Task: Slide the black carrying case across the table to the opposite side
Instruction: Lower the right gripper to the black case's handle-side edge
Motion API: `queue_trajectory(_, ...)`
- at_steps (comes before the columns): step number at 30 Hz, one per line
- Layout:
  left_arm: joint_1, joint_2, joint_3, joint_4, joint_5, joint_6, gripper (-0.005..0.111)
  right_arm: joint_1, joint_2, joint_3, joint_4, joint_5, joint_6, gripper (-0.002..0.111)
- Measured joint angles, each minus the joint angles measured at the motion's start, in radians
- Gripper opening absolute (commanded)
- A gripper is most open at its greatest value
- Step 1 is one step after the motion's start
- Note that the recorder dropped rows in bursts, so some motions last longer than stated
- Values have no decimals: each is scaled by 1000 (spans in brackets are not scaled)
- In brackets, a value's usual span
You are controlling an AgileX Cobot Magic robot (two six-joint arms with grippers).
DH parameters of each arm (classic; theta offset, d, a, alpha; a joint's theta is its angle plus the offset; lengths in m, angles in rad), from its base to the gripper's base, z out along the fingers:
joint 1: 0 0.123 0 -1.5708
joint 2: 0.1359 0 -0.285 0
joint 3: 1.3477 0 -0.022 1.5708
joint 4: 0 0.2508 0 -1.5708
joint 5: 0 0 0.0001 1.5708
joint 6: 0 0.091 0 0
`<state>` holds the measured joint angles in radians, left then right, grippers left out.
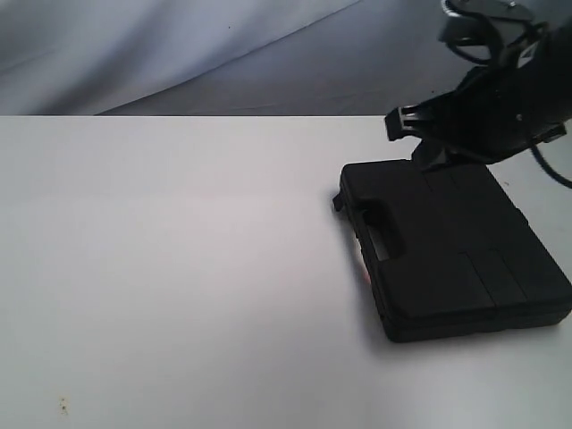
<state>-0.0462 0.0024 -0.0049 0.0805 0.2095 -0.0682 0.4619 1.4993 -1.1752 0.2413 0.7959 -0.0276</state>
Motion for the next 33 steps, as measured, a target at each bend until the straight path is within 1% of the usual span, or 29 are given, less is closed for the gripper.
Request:
queue_trajectory(8,0,0,0,0,0,0,0,60,135,-121,-18,275,28,0)
queue_trajectory(12,0,0,0,0,0,0,0,75,179,-132,-17,338,38,0)
queue_trajectory(19,0,0,0,0,0,0,0,76,219,-132,-17,305,46,0)
queue_trajectory(24,0,0,0,0,0,0,0,113,240,-134,-24,232,50,0)
queue_trajectory(30,0,0,0,0,0,0,0,182,342,-134,-128,189,141,0)
queue_trajectory(33,0,0,0,0,0,0,0,195,359,-134,-168,136,198,0)
